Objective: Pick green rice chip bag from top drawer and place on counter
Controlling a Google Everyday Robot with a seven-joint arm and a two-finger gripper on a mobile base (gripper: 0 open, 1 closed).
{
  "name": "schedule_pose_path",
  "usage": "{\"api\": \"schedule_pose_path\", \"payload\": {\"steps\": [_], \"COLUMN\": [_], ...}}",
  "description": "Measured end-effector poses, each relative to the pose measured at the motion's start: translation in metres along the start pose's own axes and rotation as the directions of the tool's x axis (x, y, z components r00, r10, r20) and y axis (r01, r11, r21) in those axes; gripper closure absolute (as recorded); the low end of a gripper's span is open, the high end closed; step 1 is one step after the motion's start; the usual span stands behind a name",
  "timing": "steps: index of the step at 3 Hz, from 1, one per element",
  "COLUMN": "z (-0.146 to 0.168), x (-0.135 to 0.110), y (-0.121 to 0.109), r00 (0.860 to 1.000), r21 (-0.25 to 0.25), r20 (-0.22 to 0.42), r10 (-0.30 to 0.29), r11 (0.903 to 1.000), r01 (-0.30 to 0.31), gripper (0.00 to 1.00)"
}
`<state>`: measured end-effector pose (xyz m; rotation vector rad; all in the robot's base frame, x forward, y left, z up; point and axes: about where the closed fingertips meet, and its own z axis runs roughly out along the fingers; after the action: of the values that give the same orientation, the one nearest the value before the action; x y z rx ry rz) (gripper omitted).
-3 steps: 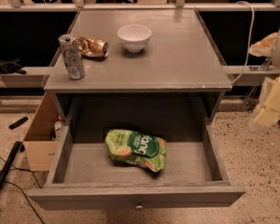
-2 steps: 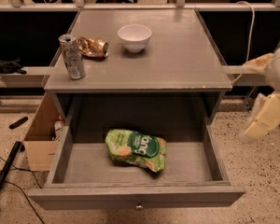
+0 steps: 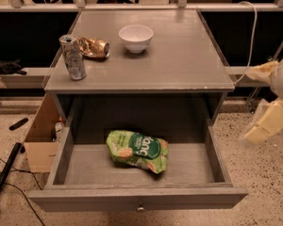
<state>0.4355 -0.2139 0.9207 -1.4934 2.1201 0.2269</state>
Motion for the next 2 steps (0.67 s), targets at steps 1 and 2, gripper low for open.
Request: {"api": "schedule_pose_path", "payload": {"steps": [1, 2], "z": [0.032, 0.078], "x": [0.005, -0.018], "y": [0.01, 0.025], "r00": [0.986, 0.973], "r21": [-0.04, -0.1], "r20": [0.112, 0.156], "r10": [0.126, 0.169], "r11": [0.9917, 0.9829], "r01": [-0.122, -0.155], "gripper": [0.0, 0.0]}}
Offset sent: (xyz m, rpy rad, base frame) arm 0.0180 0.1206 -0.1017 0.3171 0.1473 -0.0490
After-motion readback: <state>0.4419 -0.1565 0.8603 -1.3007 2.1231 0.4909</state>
